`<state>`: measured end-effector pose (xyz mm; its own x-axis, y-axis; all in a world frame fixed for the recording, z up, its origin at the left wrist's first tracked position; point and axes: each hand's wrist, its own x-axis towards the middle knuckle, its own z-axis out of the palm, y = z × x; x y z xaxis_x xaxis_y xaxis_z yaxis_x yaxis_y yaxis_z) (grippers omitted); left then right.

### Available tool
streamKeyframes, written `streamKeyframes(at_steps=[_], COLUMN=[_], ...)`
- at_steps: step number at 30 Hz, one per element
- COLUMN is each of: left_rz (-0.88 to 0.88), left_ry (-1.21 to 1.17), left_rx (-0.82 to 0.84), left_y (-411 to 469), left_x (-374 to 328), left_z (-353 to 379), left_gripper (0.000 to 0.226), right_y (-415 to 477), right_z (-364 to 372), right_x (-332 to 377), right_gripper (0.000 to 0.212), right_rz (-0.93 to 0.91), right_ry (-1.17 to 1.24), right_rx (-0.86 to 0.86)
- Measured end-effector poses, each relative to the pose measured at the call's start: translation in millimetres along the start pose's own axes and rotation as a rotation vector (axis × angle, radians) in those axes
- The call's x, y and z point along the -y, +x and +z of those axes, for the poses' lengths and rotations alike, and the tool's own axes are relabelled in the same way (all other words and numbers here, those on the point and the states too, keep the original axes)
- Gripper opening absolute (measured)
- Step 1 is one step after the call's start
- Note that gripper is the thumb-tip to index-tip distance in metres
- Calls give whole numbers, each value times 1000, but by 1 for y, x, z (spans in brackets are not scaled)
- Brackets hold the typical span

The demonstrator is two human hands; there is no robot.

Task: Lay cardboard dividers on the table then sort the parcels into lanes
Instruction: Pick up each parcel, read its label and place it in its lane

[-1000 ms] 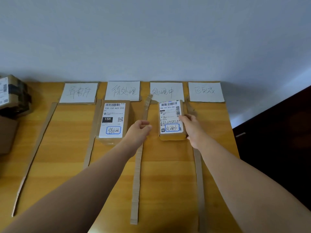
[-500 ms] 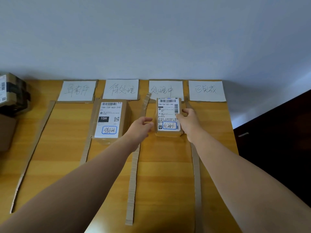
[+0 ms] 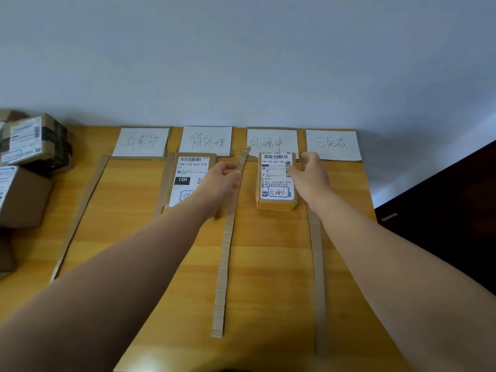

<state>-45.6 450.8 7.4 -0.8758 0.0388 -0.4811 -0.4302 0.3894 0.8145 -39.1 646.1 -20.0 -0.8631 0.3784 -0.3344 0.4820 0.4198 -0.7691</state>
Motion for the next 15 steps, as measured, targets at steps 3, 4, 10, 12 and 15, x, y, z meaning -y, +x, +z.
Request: streamKeyframes(at_steps=[3,4,10,12,15], left_rz=[17,21,76,120,147], left_ry=[-13,-20,-78,-35,-5], left_rx=[-9,-13,-62,-90,-164], left_y=[-10,-14,-40,-49,-61], left_x=[-3,-4,1,9,22], left_z=[-14,-19,-61,-83,-119], left_gripper=[36,36,29,29,29], right_y=[-14,-20,-52,-64,-85], right_z=[1,2,19,32,60], right_x=[13,18,51,65,88], right_gripper=[48,48,38,34,29], right_rz=[-41,-53,-143,-171,-221], right_ry=[-54,-80,-135,-93,-53], right_rx=[-28,-37,32,97,166])
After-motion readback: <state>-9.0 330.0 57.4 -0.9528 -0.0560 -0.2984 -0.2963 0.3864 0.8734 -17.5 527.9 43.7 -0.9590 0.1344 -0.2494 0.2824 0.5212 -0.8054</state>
